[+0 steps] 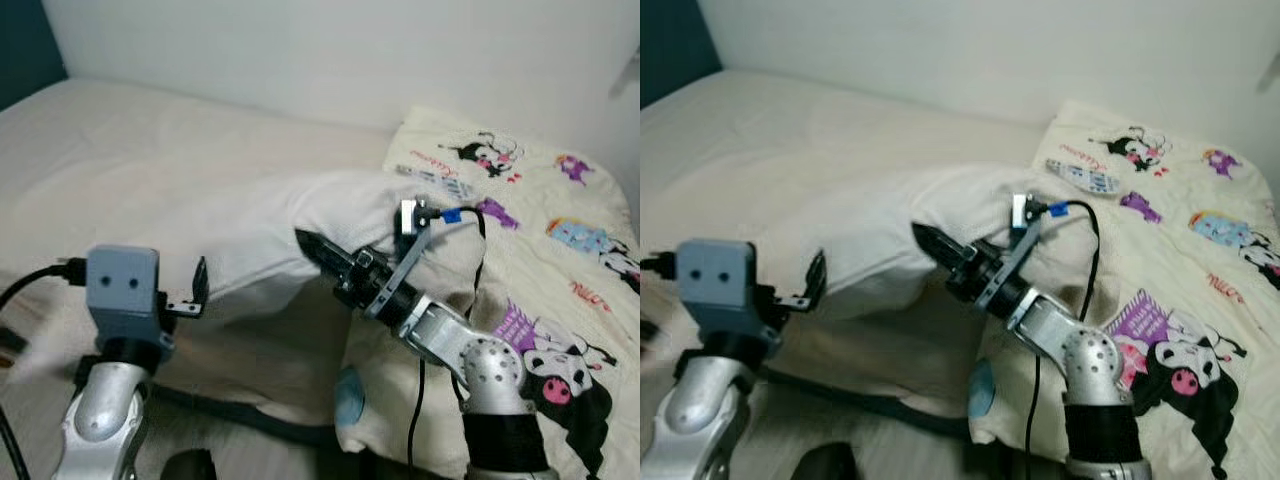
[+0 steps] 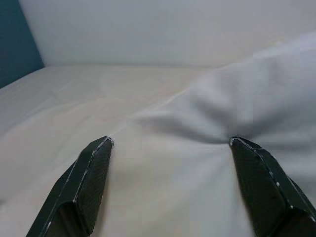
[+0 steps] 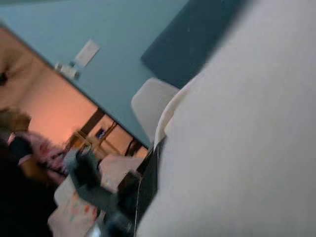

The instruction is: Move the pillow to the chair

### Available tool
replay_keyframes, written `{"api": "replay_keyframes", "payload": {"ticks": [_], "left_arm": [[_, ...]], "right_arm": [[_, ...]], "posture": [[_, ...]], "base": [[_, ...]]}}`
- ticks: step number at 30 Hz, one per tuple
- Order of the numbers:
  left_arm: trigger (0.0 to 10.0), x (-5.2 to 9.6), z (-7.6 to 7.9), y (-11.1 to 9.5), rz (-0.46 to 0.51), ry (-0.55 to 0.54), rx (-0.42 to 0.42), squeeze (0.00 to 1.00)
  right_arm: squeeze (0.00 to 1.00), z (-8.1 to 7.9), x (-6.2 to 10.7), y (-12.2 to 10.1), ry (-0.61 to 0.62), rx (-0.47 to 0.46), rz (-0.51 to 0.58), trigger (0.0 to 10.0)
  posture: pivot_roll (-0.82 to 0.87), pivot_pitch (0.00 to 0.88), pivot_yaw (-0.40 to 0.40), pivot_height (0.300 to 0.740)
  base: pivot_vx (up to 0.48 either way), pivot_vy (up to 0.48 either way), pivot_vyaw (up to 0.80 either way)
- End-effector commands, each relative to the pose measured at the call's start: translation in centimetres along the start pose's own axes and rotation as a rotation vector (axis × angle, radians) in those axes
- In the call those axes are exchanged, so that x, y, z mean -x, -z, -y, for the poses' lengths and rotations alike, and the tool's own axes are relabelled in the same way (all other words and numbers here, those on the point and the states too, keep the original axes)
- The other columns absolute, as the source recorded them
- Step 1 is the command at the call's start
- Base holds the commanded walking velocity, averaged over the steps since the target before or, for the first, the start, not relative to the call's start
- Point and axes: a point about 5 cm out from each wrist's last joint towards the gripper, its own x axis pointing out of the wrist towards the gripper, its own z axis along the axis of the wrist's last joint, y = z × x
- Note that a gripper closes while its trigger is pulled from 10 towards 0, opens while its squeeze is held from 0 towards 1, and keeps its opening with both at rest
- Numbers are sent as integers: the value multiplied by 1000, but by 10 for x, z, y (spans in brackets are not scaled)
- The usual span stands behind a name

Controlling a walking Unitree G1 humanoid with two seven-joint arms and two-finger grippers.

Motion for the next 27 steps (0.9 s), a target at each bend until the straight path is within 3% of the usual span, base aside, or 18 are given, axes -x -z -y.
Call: {"api": "replay_keyframes", "payload": {"ticks": [1, 4, 5, 7, 12, 18, 27], "left_arm": [[10000, -2, 4, 4, -19, 2, 29, 0], [10000, -3, 15, 7, -41, 14, 75, 0], [10000, -3, 15, 7, -41, 14, 75, 0], [10000, 3, 28, 13, -89, 21, 118, 0], [10000, 14, 40, 19, -140, 21, 151, 0], [10000, 24, 46, 20, -154, 49, 181, 0], [10000, 20, 50, 25, -156, 81, 148, 0]], "right_arm": [[0, -11, 3, -3, -67, 32, 10, 0], [0, 20, 20, 7, 107, 74, -8, 0], [0, 20, 20, 7, 107, 74, -8, 0], [0, 32, 25, 15, 227, 154, -34, 0], [0, 24, 26, 39, 244, 230, -176, 0], [0, 23, 27, 37, 244, 220, -178, 0], [0, 27, 26, 40, 243, 232, -161, 0]], "posture": [[47, 0, -95, 481], [53, 0, -98, 496], [53, 0, -98, 496], [62, 0, -105, 510], [81, 0, -120, 534], [89, 0, -125, 559], [85, 0, -119, 592]], "base": [[0, 0, 0], [0, 0, 0], [0, 0, 0], [0, 0, 0], [0, 0, 0], [0, 0, 0], [0, 0, 0]]}}
